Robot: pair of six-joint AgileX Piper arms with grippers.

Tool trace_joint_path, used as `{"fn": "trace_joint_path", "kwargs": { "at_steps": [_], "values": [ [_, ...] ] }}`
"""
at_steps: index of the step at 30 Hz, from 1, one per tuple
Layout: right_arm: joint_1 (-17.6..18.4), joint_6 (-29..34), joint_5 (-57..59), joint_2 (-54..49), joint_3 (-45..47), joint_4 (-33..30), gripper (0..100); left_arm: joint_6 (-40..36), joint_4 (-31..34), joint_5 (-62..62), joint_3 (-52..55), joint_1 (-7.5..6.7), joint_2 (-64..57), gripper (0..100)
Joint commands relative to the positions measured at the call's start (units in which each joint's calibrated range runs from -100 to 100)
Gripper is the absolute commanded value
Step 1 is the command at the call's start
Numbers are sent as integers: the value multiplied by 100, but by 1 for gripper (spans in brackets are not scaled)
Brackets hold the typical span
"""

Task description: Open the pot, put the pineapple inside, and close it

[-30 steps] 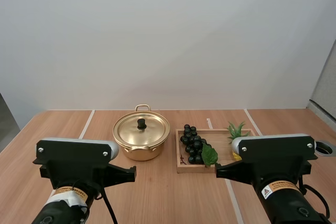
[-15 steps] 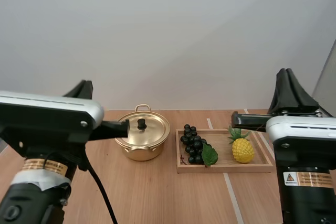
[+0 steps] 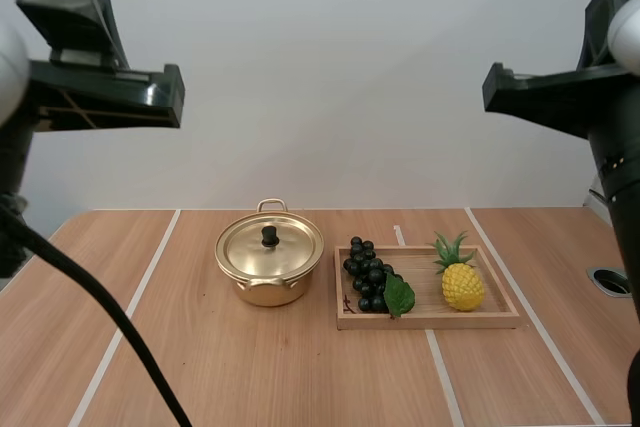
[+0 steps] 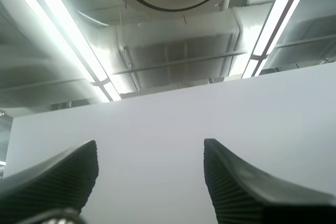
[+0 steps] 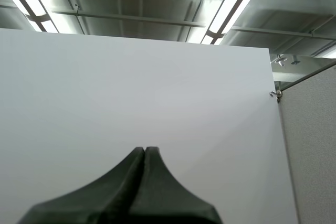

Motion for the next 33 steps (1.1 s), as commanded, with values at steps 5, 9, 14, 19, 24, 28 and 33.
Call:
{"fn": "trace_joint_path", "kwargs": {
  "at_steps": [5,9,14,19,24,28,33],
  "values": [
    [-97,-56,670,496,-781,37,0,205,-5,818,-766,-28,889,100],
    [-216,-56,1394,967,-1214,12,0,291,-5,818,-1336,-28,1550,100],
    [-413,-56,2162,1673,-1789,-128,0,575,-5,818,-2205,-28,2499,100],
    [-545,-24,2930,2389,-2433,-128,0,575,-5,802,-2662,-28,3023,100],
    [-608,-24,3417,2622,-2801,-142,0,575,-5,1678,-2669,-28,3025,100],
    [-735,-24,3464,2748,-2801,-220,0,542,-5,1787,-2669,-28,3064,100],
    [-833,-24,4650,3381,-2801,-719,0,111,-5,1172,-2669,-28,3305,100]
  ]
}}
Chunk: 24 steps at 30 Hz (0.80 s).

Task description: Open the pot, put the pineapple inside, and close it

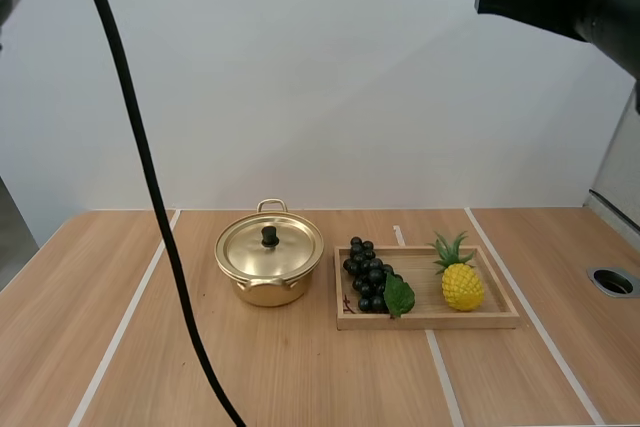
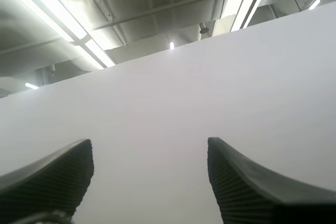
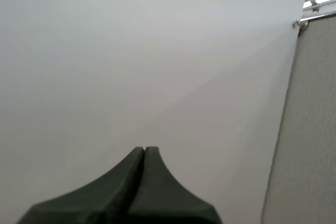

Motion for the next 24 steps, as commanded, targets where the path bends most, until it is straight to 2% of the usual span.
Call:
{"fn": "trace_joint_path", "kwargs": {
  "at_steps": [1,4,5,10,13,14,16,21,24],
  "values": [
    [-48,42,958,413,-21,-335,0,-283,-5,-230,-37,-28,236,100],
    [-48,464,1381,737,-21,-687,0,-283,-5,-157,-37,-28,547,99],
    [-48,594,1396,816,-21,-805,0,-283,-5,-35,-37,-28,651,94],
    [-48,623,1406,1183,-21,-1181,0,-407,-5,1335,-37,-28,1278,46],
    [-48,623,1646,1475,-21,-1248,0,-441,-5,2016,-37,-28,1623,24],
    [-48,623,1737,1573,-21,-1248,0,-468,-5,2133,-37,-28,1732,20],
    [-48,623,1963,1824,-21,-1248,0,-504,-5,2330,-37,-28,1884,15],
    [-48,504,2384,2252,-21,-1230,0,-600,-5,2156,-37,-28,2216,15],
    [-48,504,2659,2263,-21,-1002,0,-600,-5,1896,-47,-28,2386,15]
  ]
}}
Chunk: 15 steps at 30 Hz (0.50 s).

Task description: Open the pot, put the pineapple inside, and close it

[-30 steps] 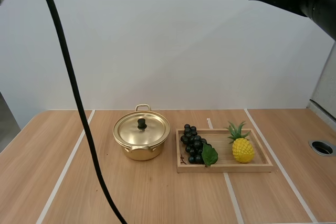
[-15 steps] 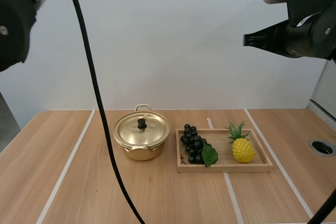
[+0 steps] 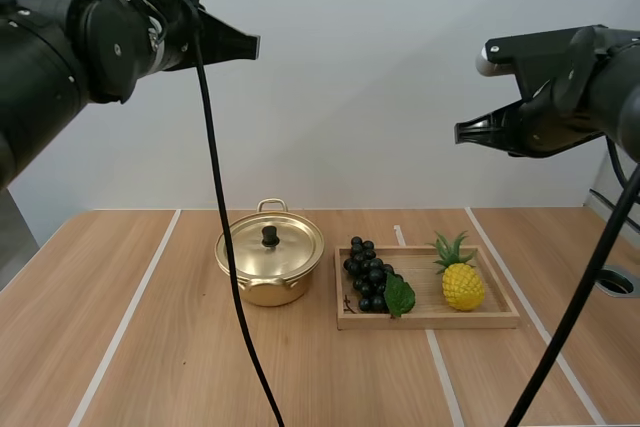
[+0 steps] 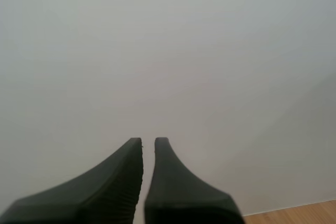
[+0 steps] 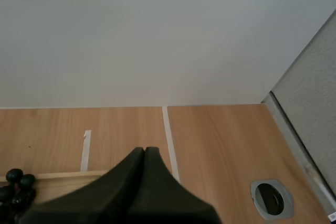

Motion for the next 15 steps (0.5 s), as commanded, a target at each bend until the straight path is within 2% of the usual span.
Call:
{"fn": "trace_joint_path", "kwargs": {
  "at_steps": [1,11,13,14,15],
  "values": [
    [-25,-62,277,-31,-37,187,0,-75,-5,-485,-47,-28,166,15],
    [-18,-343,705,-43,-37,343,0,-75,-15,-1302,-47,6,499,14],
    [-18,-491,705,-43,-37,491,0,-75,-15,-1239,-47,45,605,7],
    [-18,-586,705,-43,-37,570,0,-75,-15,-1239,-47,65,674,0],
    [-18,-692,731,-43,-37,644,0,-75,-15,-1239,-47,75,736,0]
  ]
}}
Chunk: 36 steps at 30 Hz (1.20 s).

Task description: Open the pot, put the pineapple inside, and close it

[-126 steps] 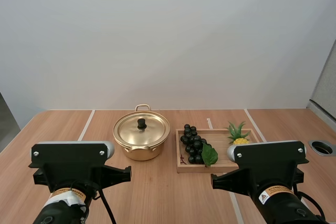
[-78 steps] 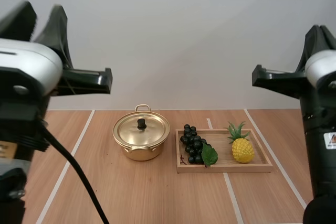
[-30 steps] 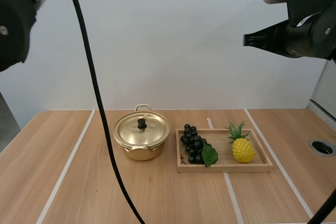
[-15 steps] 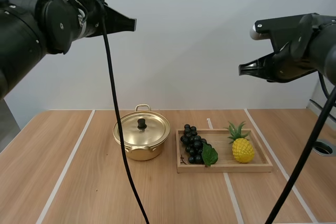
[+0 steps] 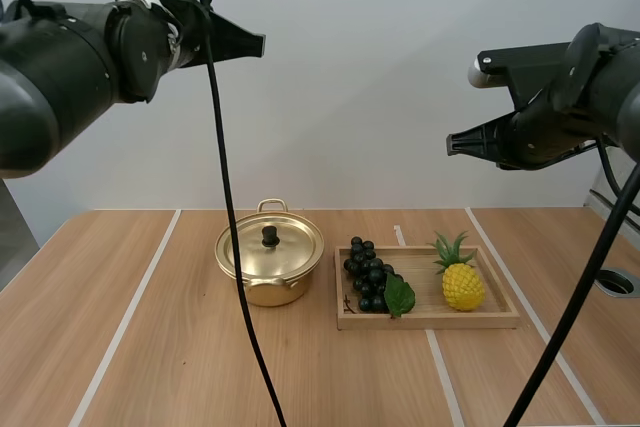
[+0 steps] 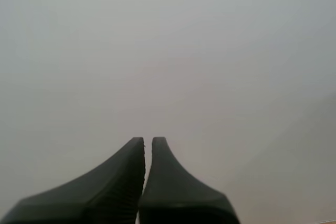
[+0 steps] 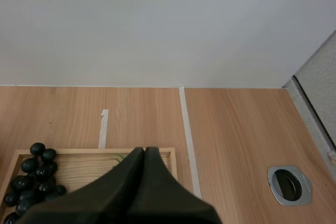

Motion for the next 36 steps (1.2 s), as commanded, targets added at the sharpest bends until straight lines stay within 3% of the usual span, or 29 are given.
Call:
{"fn": "trace_joint_path", "kwargs": {
  "at_steps": [1,8,16,21,36],
  "values": [
    [-18,-293,34,-49,-37,203,0,-65,-15,-122,-47,40,172,0],
    [-18,-366,34,-7,-37,202,0,-65,-51,102,-47,4,581,0],
    [-18,-432,165,263,-37,202,0,743,-51,2168,-47,-285,1185,0],
    [-18,-523,190,363,-24,231,0,802,-297,3081,-47,-373,1588,0],
    [-18,-616,262,528,-12,267,0,1127,-433,2513,-47,-373,2171,0]
  ]
}}
